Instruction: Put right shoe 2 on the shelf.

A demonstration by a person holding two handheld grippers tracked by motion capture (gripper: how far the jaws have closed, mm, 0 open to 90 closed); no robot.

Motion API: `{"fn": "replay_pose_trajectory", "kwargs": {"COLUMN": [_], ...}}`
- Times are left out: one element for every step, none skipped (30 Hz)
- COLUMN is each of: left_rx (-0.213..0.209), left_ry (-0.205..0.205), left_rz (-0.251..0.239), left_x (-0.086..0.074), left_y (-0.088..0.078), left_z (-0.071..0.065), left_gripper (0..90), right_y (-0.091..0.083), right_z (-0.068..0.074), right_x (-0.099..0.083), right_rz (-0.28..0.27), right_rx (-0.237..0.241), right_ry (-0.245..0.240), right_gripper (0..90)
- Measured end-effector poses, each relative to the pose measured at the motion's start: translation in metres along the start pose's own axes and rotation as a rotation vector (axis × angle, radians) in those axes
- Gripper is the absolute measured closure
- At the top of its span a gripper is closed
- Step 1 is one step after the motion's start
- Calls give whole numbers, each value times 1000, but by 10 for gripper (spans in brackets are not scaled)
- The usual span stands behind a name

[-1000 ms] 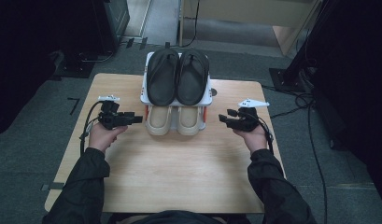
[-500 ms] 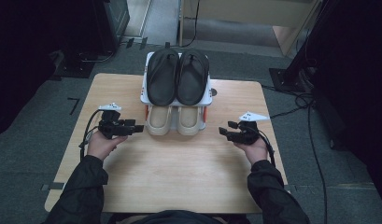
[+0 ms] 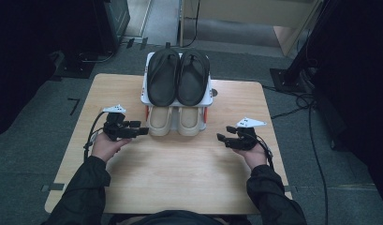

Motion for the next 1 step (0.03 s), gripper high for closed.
{"fn": "replay_pose_trajectory", "kwargs": {"left_rx": [-2], "left_ry": [21], "left_rz": [2], "left_x": [0], "left_y": [1], "left_z": [-1], "left_gripper": [365], "right_y": [0], "right_z": [0], "right_x": [0], "right_rz": [-2], "right_rx": [-4], "right_ry": [1], "right_gripper": [379]}}
Point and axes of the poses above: each handheld gripper's, and its own axes: y roughly forward along the jaws, x roughly out of its top, z roughly to its left, the point moved 2 cm from there along y, roughly forward along the jaws, and after that the axes turned 10 degrees about y, right-handed, at the moved point
